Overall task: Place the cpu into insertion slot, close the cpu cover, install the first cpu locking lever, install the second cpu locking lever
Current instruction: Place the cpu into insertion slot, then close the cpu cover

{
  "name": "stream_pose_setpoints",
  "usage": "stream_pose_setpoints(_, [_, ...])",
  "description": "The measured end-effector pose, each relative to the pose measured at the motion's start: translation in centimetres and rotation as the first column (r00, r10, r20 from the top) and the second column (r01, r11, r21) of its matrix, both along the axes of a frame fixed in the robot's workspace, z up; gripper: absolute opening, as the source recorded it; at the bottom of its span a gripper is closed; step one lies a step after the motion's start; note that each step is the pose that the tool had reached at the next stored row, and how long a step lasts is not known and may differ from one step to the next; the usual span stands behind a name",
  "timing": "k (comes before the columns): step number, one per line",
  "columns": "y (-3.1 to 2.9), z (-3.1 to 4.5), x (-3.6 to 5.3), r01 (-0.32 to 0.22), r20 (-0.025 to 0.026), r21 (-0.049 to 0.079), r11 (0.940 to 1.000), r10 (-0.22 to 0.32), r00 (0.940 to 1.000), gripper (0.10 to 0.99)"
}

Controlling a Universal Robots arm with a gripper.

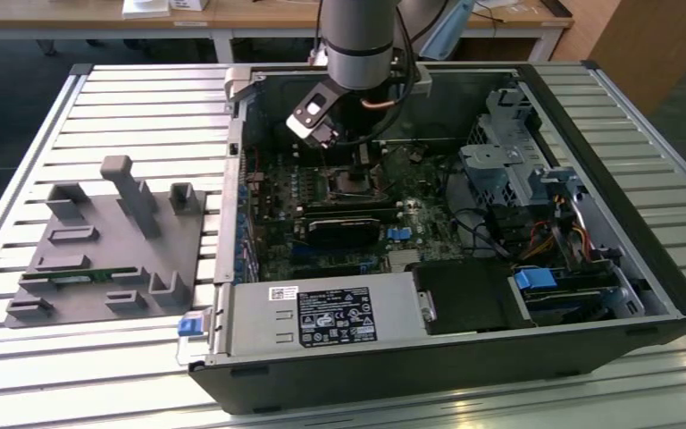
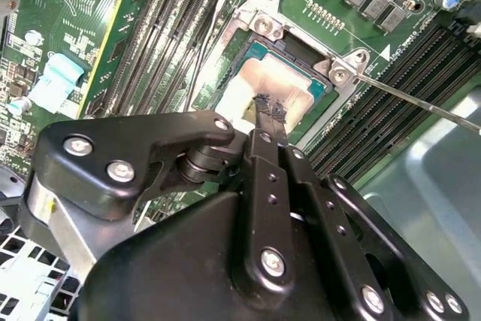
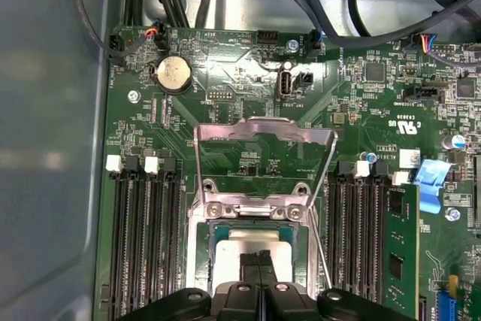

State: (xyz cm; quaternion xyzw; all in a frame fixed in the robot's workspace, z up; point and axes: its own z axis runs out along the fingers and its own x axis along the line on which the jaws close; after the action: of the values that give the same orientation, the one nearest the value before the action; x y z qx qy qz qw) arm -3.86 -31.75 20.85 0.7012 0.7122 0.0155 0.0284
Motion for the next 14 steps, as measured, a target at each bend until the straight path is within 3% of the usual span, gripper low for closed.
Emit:
stream_pose_setpoints(8, [0.00, 0.38, 0.00, 0.000, -0.0011, 0.000, 1.0000, 0.000, 1.0000, 0.106])
stream_pose_setpoints(14, [0.00, 1.26, 0.00, 0.000, -0.0012, 0.000, 1.0000, 0.000, 1.0000, 0.106])
